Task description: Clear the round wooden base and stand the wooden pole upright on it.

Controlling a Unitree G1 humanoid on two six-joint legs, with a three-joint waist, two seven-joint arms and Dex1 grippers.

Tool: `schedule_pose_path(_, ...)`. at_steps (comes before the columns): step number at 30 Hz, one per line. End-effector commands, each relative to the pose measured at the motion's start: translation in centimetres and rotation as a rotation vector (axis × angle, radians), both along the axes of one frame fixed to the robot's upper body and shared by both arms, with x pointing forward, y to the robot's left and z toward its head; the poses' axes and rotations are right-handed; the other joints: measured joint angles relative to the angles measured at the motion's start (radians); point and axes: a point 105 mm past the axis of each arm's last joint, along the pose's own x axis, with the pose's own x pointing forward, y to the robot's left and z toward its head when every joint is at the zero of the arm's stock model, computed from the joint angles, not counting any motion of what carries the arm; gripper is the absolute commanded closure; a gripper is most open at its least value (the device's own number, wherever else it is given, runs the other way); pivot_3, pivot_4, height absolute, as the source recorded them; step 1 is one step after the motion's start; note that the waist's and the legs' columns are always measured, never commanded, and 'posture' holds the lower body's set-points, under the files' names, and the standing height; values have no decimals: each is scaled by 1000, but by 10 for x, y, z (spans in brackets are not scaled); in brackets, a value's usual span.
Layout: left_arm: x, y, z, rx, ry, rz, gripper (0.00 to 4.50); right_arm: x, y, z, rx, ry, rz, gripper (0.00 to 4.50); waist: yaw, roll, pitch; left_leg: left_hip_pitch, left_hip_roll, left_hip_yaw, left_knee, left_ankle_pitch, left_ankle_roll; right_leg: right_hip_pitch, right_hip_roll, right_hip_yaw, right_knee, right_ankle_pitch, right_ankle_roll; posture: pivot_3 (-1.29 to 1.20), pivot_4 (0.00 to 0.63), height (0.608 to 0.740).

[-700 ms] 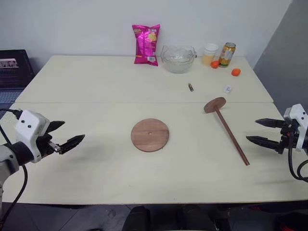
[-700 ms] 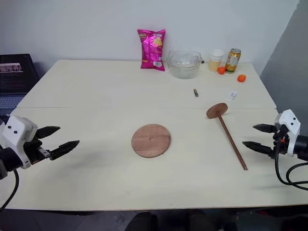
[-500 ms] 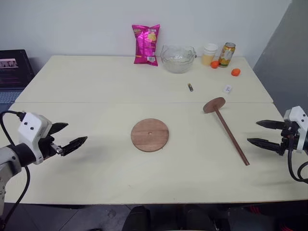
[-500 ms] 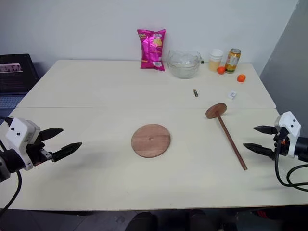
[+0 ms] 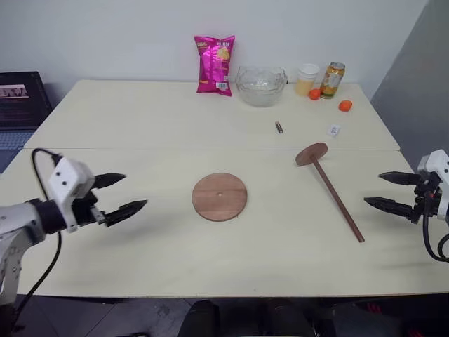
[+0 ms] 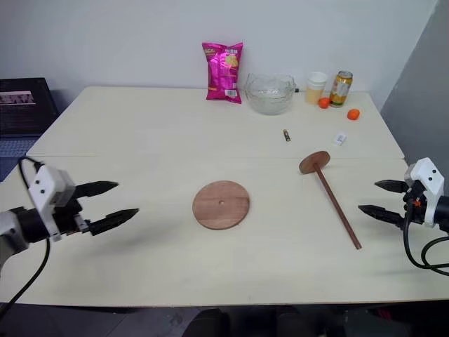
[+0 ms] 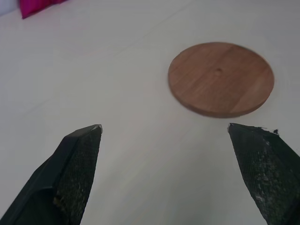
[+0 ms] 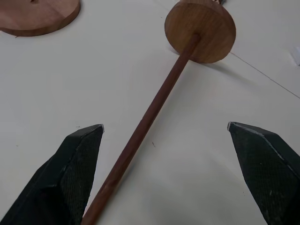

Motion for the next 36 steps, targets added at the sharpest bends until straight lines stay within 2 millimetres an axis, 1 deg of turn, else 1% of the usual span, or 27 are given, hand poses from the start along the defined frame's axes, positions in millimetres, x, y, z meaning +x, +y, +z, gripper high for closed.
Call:
schedule_pose_path(1,-2,-33,13,-17,-16,-144,0,5,10,13,-52,-38,4,29,0,0,0,0,0,0,0,0,0,0,0,0,0,0,0,0,150,740)
schedule_pose_path(3,-1,-42,15,-23,-21,-179,0,8,15,12,-63,-33,-8,29,-2,0,0,0,0,0,0,0,0,0,0,0,0,0,0,0,150,740)
schedule_pose_path(5,0,-53,16,-29,-20,-224,0,8,25,10,-80,3,-9,29,-4,0,0,0,0,0,0,0,0,-1,0,0,0,0,0,0,150,740)
schedule_pose_path(8,1,-67,15,-37,-16,-288,0,14,37,7,-77,46,-65,29,-5,1,0,0,0,0,0,0,0,-1,0,0,1,0,0,0,150,740)
schedule_pose_path(10,2,-74,14,-38,-13,-320,0,22,43,7,-46,69,-130,29,-5,0,0,0,0,0,0,0,0,-1,0,0,1,0,0,0,150,740)
schedule_pose_path(12,2,-81,10,-34,-8,-347,0,37,40,3,-31,104,-287,29,-6,0,0,-1,0,0,0,0,0,-1,1,0,1,0,0,0,150,740)
schedule_pose_path(13,3,-83,9,-27,-7,-357,0,42,40,1,-47,108,-328,29,-6,0,0,-1,0,0,0,0,0,-1,1,0,1,0,0,0,150,740)
schedule_pose_path(14,3,-85,8,-22,-6,-362,0,44,40,0,-62,108,-352,29,-4,0,0,-1,0,0,0,0,0,-1,1,0,1,0,0,0,150,740)
schedule_pose_path(17,4,-89,6,-23,-5,-381,0,45,49,-7,-91,176,-353,29,0,1,0,-3,-1,-1,0,0,0,-3,0,0,0,0,0,0,150,740)
schedule_pose_path(19,3,-94,4,-27,-4,-398,0,52,50,-9,-94,226,-392,29,0,1,0,-4,-1,-1,0,0,0,-3,0,0,0,0,0,0,150,740)
schedule_pose_path(21,3,-98,3,-31,-5,-412,0,60,54,-7,-84,254,-410,29,-1,1,0,-4,-1,0,1,0,0,-3,0,0,0,0,0,0,150,740)
schedule_pose_path(26,2,-104,1,-29,-11,-431,0,73,63,-9,-105,330,-428,29,-2,1,0,-4,-1,-1,0,0,0,-3,0,0,0,0,0,0,150,740)
schedule_pose_path(32,2,-108,-1,-33,-16,-434,0,87,66,-17,-139,399,-446,29,-3,1,1,-4,-1,-1,1,0,0,-3,0,0,0,0,0,0,150,740)
schedule_pose_path(36,0,-109,-3,-35,-20,-426,0,92,64,-23,-140,440,-457,29,-3,1,1,-4,-1,-1,0,0,0,-4,0,0,0,0,0,0,150,740)
